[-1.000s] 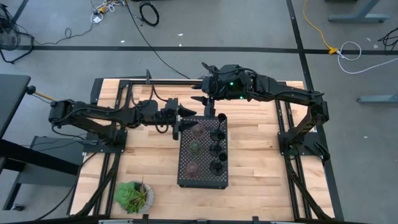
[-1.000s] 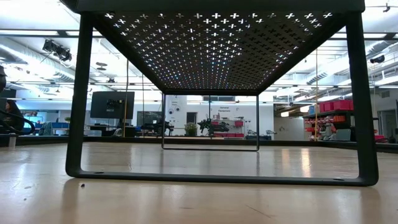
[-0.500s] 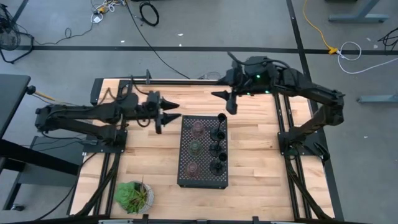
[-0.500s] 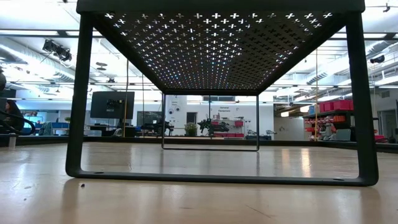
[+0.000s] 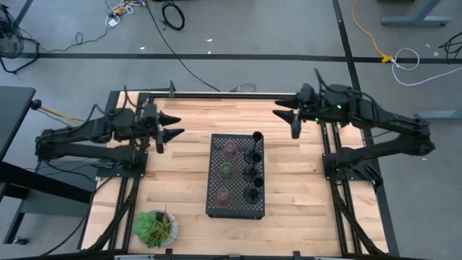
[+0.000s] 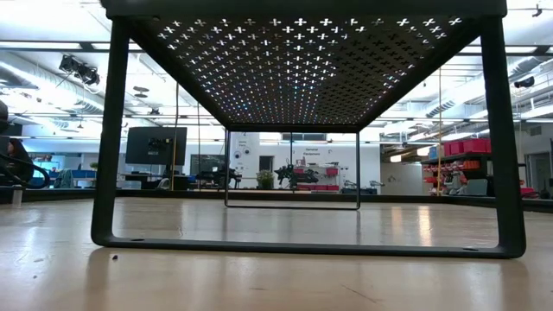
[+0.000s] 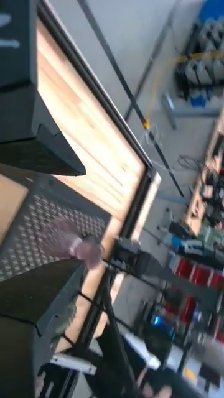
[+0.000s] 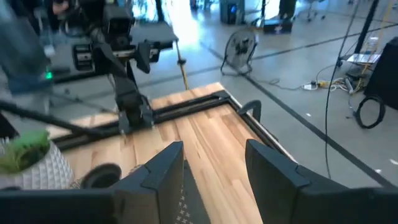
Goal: Pick & Place candle stick holders
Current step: Return to Home Position
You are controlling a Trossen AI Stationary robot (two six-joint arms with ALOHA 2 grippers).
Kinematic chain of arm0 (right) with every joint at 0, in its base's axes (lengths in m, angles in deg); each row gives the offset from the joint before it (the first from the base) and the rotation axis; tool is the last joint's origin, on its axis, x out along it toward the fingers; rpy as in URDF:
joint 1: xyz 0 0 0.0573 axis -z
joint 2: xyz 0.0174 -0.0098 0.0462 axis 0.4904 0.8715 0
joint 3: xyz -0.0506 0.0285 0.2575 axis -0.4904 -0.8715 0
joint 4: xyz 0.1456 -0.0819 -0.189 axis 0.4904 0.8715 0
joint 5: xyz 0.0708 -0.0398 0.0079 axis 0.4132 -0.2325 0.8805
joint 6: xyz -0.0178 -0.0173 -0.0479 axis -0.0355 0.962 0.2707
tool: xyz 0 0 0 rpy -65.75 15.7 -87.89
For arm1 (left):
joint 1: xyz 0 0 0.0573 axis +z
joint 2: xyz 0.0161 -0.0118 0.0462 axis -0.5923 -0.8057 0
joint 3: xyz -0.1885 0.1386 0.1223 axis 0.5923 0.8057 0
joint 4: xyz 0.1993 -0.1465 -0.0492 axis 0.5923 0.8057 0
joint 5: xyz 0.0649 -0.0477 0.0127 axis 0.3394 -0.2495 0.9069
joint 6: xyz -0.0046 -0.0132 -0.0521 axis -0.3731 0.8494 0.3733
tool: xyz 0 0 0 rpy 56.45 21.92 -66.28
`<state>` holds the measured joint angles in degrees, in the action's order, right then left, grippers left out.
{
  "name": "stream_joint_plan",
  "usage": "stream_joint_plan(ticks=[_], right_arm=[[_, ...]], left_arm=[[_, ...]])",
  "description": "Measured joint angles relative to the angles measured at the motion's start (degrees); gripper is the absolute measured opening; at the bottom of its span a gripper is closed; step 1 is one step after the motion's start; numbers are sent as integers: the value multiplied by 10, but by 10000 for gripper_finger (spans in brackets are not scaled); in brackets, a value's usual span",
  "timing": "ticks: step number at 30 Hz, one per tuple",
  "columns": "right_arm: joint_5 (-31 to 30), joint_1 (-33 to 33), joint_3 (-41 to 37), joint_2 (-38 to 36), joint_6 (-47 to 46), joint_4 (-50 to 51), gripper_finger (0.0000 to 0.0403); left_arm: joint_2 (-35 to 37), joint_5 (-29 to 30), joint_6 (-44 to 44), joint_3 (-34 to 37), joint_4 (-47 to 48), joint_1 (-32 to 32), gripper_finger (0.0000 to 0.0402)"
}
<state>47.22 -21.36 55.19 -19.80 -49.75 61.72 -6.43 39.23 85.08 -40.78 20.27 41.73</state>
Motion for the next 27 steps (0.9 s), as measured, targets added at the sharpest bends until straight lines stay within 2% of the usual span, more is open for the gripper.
stream_joint_plan(ticks=[3,8,13,16,21,27], right_arm=[[-6,0,-84,-61,-34,-48,171],[-7,0,-206,-142,-80,-117,171],[-31,0,-312,-200,-97,-196,171],[-36,0,-367,-225,-97,-228,171],[-36,0,-463,-252,-135,-286,171],[-34,0,-596,-277,-187,-463,171]], left_arm=[[31,25,14,0,45,0,234],[73,31,18,0,124,0,234],[94,95,57,0,221,0,234],[99,105,94,2,261,0,234],[97,122,99,17,250,0,234],[98,186,120,81,199,0,234]])
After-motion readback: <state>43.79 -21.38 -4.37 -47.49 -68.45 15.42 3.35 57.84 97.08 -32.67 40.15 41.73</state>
